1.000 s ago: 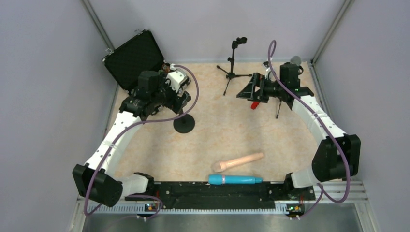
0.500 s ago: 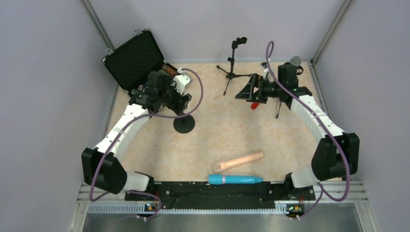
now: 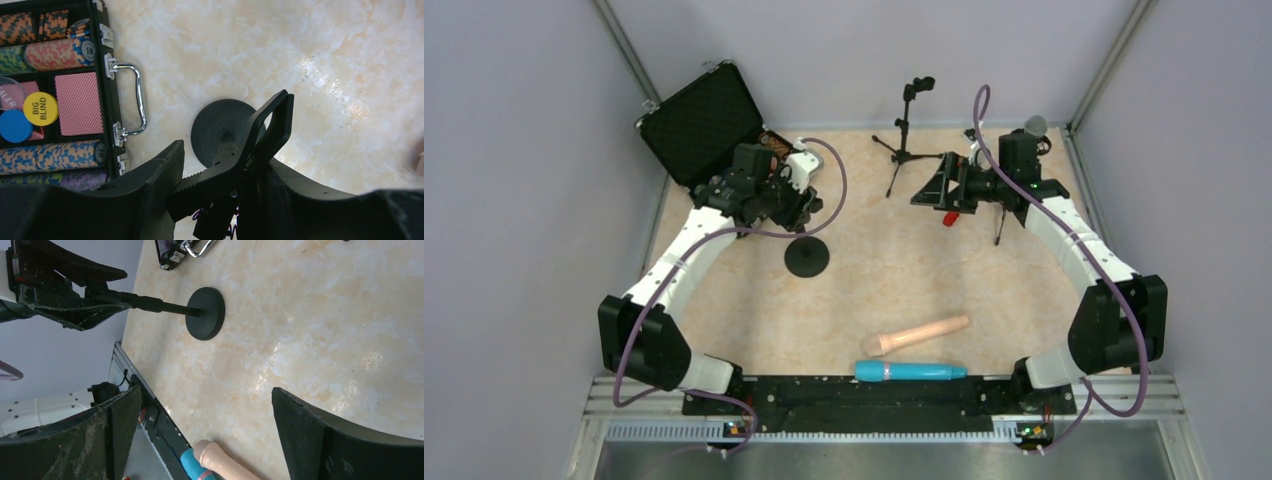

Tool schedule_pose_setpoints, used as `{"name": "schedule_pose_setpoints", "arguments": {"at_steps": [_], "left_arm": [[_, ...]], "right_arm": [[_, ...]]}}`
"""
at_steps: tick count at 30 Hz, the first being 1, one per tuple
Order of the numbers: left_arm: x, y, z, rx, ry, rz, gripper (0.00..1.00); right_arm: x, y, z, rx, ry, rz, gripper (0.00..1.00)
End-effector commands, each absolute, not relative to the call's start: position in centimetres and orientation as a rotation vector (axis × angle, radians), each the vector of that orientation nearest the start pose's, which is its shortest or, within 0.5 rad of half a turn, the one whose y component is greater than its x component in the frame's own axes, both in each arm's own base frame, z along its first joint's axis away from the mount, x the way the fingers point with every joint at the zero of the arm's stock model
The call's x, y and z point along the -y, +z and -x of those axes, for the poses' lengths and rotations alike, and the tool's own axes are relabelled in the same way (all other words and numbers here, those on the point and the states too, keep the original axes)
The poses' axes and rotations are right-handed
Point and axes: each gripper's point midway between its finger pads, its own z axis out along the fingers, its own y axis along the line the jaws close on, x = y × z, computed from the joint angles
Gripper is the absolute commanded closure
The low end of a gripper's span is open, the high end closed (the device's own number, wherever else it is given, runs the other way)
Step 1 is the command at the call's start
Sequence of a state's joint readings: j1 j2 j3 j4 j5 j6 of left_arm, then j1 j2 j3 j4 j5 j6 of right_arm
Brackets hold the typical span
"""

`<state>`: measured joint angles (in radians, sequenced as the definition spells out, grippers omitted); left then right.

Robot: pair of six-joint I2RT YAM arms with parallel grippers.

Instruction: Attach the microphones to the stand

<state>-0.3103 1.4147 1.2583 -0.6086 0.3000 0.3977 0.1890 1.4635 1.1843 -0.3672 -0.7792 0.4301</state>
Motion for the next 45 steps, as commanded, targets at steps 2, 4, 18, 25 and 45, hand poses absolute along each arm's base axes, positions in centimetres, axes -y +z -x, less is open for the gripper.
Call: {"name": "schedule_pose_setpoints", "arguments": {"at_steps": [2,4,18,25,45], "left_arm": [[17.9,24.0,-35.2,-1.980,-0.449,-0.935,0.72],[18.6,24.6,-35.1,-1.958,-0.460,-0.939,0.73],[26.3,26.9,-34.6,-1.845,-0.478,-1.025,0.77],[30.0,27.4,-35.3,-1.839,-0.518,-1.030,0.79],[34.0,24.8,-36.7,-1.890,-0.477,-1.068,0.70]], "right_arm": [[-20.4,22.4,-34.0,-2.238,1.169,0.209,0.01],[-20.2,22.4,-34.0,-2.241,1.148,0.206,0.01],[-19.3,22.2,-34.0,-2.252,1.070,0.196,0.01],[-18.6,21.9,-33.4,-2.271,1.007,0.197,0.01],[-17.5,20.9,-33.0,-2.304,0.917,0.199,0.01]]}}
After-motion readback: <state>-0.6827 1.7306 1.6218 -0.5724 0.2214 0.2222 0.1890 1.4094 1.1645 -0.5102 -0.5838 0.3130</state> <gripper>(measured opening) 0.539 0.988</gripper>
